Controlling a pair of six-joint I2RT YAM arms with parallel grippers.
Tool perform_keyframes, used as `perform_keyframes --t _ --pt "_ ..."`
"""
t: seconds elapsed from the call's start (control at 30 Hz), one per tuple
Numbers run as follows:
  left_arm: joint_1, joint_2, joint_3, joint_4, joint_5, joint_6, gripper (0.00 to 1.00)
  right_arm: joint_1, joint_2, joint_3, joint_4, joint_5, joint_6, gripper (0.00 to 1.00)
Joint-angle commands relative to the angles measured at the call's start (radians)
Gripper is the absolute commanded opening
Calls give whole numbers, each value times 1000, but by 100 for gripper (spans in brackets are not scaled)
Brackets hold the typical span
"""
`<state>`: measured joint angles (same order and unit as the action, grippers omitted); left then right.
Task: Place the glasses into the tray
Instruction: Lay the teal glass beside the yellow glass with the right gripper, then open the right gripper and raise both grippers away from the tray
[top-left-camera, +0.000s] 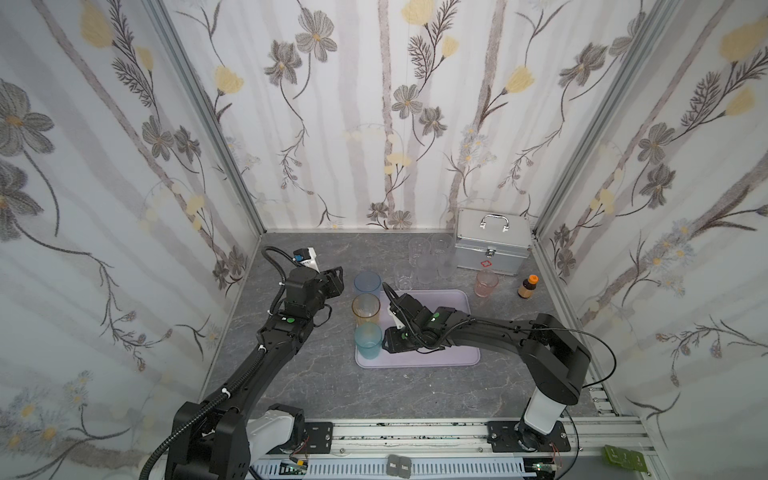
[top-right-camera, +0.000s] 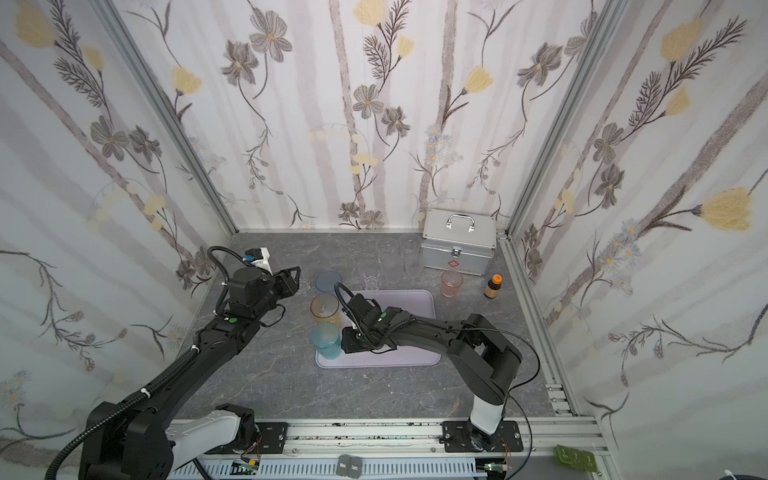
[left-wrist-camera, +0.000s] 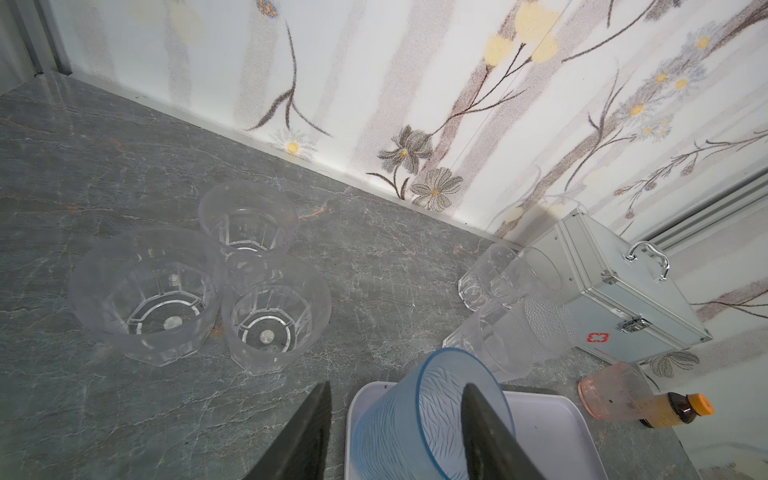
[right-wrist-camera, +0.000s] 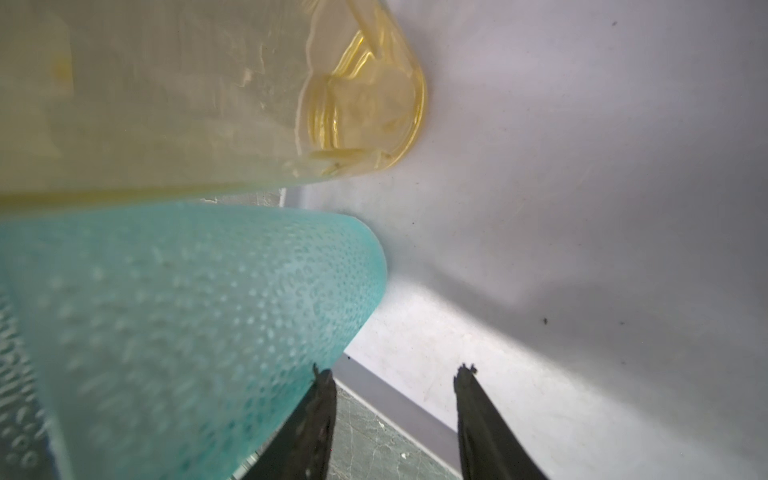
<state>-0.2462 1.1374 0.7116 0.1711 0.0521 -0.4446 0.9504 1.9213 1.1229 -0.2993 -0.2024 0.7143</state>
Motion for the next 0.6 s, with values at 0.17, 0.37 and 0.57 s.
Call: perform_keyframes --t 0.17,0.37,0.57 --pt "1 -5 -9 41 -21 12 54 -1 2 3 64 -24 -15 48" --pt "1 -1 -9 38 -15 7 58 -41 -25 -25 61 -10 -31 48" --pt "2 4 3 25 -53 -21 66 -169 -157 -77 37 69 -56 48"
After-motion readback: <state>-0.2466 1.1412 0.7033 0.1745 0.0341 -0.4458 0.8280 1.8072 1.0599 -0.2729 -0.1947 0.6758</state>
